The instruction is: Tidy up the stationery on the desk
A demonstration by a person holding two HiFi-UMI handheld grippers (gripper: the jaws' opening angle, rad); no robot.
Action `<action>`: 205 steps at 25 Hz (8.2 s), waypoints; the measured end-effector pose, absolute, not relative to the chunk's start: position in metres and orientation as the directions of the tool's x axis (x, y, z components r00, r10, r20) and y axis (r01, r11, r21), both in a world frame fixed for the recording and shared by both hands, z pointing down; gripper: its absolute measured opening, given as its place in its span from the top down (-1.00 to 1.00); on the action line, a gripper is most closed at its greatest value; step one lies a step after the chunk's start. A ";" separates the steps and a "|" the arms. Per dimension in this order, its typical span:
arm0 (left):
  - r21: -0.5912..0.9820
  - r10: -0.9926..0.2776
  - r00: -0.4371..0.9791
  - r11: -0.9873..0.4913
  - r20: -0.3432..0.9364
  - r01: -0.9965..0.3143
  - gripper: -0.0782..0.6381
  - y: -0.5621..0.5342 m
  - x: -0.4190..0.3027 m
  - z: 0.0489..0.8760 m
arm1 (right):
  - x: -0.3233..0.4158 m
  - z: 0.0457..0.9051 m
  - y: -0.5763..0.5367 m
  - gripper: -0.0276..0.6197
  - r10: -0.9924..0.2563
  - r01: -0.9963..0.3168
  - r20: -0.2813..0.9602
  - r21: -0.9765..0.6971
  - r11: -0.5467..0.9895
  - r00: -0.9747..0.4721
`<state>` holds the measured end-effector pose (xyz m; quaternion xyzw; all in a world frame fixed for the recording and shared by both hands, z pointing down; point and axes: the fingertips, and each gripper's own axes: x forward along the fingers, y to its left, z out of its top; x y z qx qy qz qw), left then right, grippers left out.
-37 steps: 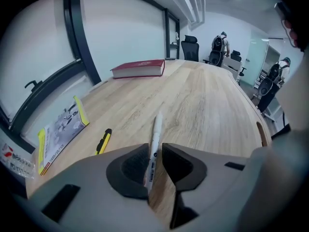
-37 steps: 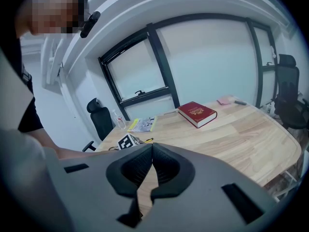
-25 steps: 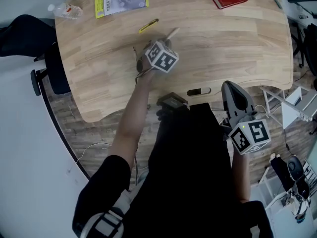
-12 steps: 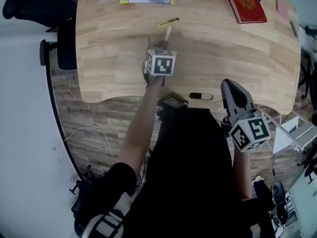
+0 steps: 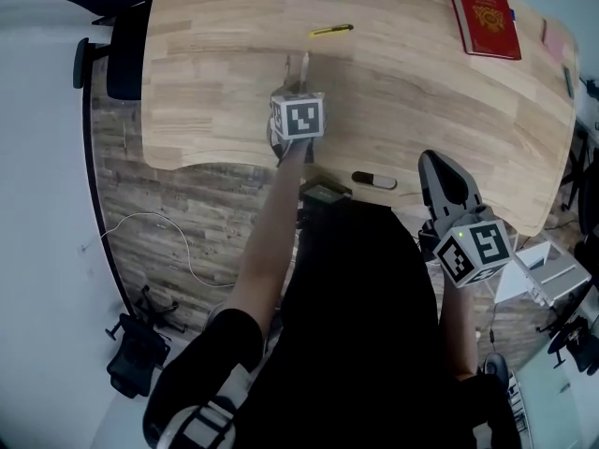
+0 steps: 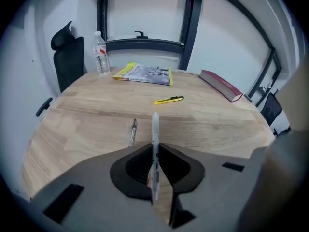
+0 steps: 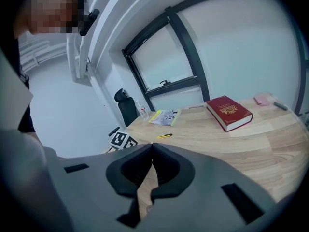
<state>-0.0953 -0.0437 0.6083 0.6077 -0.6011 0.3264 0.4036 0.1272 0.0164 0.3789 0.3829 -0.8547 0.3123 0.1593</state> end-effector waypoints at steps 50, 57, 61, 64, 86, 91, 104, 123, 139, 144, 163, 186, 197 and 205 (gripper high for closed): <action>-0.100 -0.408 0.307 -0.724 0.860 -0.682 0.39 -0.157 -0.057 0.579 | 0.126 0.367 0.005 0.85 -0.737 -0.891 0.521 -0.379 0.252 -0.430; -0.069 -0.323 0.358 -0.819 0.876 -0.570 0.39 -0.183 -0.045 0.609 | 0.127 0.381 0.016 0.85 -0.742 -0.915 0.566 -0.373 0.157 -0.358; -0.073 -0.295 0.340 -0.840 0.893 -0.538 0.39 -0.189 -0.043 0.624 | 0.127 0.384 0.017 0.85 -0.735 -0.923 0.589 -0.363 0.129 -0.335; -0.056 -0.274 0.348 -0.850 0.897 -0.523 0.42 -0.188 -0.042 0.629 | 0.125 0.383 0.017 0.85 -0.736 -0.925 0.592 -0.358 0.125 -0.328; -0.090 -0.481 0.321 -0.654 0.816 -0.751 0.55 -0.166 -0.063 0.531 | 0.125 0.357 0.019 0.85 -0.719 -0.869 0.502 -0.382 0.314 -0.481; -0.084 -0.551 0.242 -0.500 0.798 -0.862 0.55 -0.125 -0.083 0.512 | 0.129 0.349 0.015 0.85 -0.685 -0.827 0.471 -0.396 0.399 -0.556; -0.012 -0.512 0.088 -0.189 0.854 -0.982 0.55 -0.049 -0.174 0.582 | 0.100 0.359 0.022 0.85 -0.605 -0.801 0.525 -0.362 0.478 -0.598; 0.145 -0.462 0.149 -0.044 0.874 -0.988 0.50 -0.045 -0.194 0.624 | 0.034 0.371 0.030 0.85 -0.586 -0.815 0.571 -0.341 0.468 -0.575; 0.129 -0.495 0.170 -0.116 0.852 -0.985 0.45 -0.045 -0.202 0.598 | 0.019 0.364 0.030 0.85 -0.617 -0.820 0.542 -0.337 0.462 -0.570; 0.126 -0.550 0.177 -0.130 0.816 -0.984 0.45 -0.038 -0.202 0.568 | 0.015 0.357 0.035 0.85 -0.619 -0.801 0.511 -0.337 0.494 -0.596; 0.072 -0.580 0.176 -0.197 0.795 -0.978 0.66 0.094 -0.147 0.473 | 0.091 0.348 0.106 0.85 -0.632 -0.781 0.458 -0.359 0.511 -0.624; 0.240 -0.793 0.551 -0.500 0.261 -0.832 0.66 0.157 -0.044 0.223 | 0.104 0.245 0.139 0.85 -0.615 -0.629 0.134 -0.215 0.747 -0.777; 0.247 -0.791 0.551 -0.496 0.267 -0.832 0.66 0.166 -0.046 0.230 | 0.096 0.243 0.154 0.85 -0.579 -0.597 0.147 -0.176 0.783 -0.802; 0.252 -0.784 0.556 -0.499 0.277 -0.829 0.66 0.173 -0.047 0.235 | 0.094 0.246 0.163 0.85 -0.580 -0.601 0.156 -0.174 0.781 -0.799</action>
